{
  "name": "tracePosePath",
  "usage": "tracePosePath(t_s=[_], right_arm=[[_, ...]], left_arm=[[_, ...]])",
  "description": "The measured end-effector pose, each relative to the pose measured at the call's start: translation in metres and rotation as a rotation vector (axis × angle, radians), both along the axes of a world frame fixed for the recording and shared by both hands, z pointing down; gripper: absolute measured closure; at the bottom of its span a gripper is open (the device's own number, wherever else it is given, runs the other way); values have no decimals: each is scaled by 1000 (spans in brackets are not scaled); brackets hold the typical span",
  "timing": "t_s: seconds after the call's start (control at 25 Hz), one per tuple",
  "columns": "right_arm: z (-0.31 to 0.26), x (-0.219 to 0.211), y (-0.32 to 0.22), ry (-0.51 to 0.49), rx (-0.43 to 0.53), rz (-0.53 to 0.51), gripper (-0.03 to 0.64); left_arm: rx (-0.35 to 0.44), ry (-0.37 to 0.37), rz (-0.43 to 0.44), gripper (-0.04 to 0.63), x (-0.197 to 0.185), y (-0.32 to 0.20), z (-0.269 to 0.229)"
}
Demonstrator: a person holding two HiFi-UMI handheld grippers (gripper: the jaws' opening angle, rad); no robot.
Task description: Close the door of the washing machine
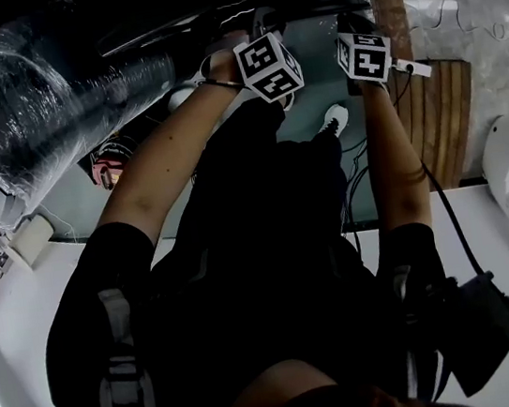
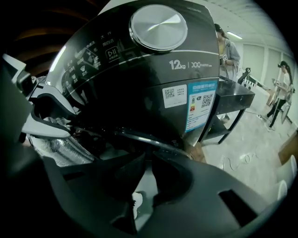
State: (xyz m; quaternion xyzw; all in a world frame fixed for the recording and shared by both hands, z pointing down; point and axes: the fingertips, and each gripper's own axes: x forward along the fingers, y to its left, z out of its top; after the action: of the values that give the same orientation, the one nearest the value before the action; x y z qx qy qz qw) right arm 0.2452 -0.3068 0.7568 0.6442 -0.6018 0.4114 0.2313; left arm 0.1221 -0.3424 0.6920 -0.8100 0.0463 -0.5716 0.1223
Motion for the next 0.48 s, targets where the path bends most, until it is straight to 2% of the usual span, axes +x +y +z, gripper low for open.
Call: tracePosePath(t_s=[0.12,0.36,0.48], right_arm=[[0,1,-5,-19,2,16,566],[-1,0,-8,-61,6,25,580],[0,0,-9,-80,11,30,584]], left_arm=[[-5,19,-18,474,0,-3,-2],[-84,54,-69,476,-1,2,-13],[-80,80,-80,487,-1,2,-13]])
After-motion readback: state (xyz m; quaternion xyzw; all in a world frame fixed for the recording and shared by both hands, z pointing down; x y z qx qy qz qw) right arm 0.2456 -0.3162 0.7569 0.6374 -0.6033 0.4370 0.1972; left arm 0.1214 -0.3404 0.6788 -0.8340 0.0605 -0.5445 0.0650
